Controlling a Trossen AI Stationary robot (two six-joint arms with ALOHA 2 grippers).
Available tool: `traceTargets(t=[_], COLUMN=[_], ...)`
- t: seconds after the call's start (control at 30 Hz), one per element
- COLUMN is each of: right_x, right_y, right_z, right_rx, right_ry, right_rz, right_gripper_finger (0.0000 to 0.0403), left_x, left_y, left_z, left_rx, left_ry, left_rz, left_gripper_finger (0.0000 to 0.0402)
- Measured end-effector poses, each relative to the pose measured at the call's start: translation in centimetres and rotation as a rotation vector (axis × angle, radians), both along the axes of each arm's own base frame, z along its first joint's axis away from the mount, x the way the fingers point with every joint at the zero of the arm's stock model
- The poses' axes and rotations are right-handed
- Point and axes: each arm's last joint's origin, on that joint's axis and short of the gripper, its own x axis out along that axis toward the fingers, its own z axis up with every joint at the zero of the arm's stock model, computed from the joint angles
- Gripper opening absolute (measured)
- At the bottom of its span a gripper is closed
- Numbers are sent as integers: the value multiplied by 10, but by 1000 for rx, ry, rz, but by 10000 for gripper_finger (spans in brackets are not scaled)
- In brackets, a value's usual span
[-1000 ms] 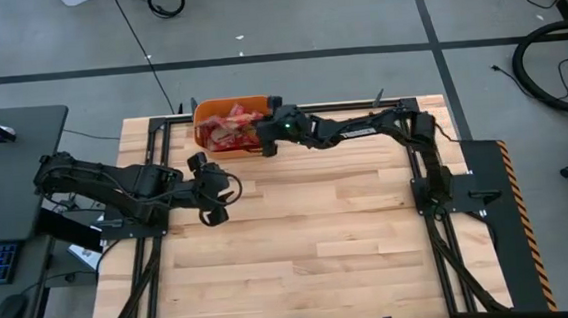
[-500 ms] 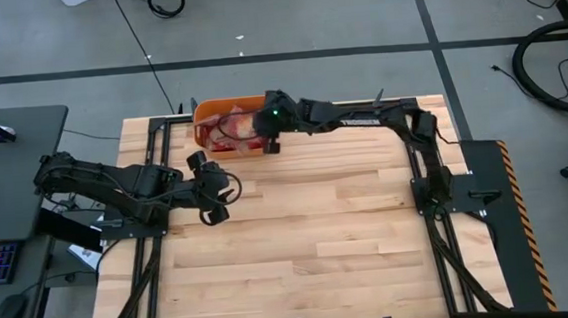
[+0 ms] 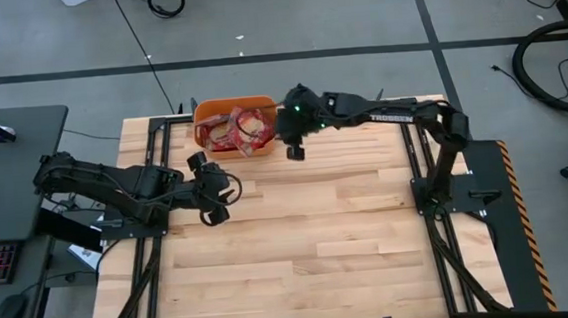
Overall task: Sort popcorn bags into baskets
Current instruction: Put the popcorn bag into the orange bin
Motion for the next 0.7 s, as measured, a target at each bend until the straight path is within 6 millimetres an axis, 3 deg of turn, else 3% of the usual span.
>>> traceTargets(t=[0.17,0.3,0.5,0.7], right_x=[-19,-37,-66,-85], right_y=[18,41,80,121], right_z=[-30,-39,-32,-26], right_rx=[12,34,-38,-38], right_ry=[34,-11,-100,-253], right_rz=[-19,-11,-44,27], right_gripper_finger=[119,119,118,118], left_x=[3,2,-4,4], left_y=[0,7,23,44], left_z=[-37,-72,-96,-115], left_rx=[39,139,399,533], left_ry=[15,64,203,257], left_rz=[8,37,20,-89], left_gripper_finger=[215,215,215,215])
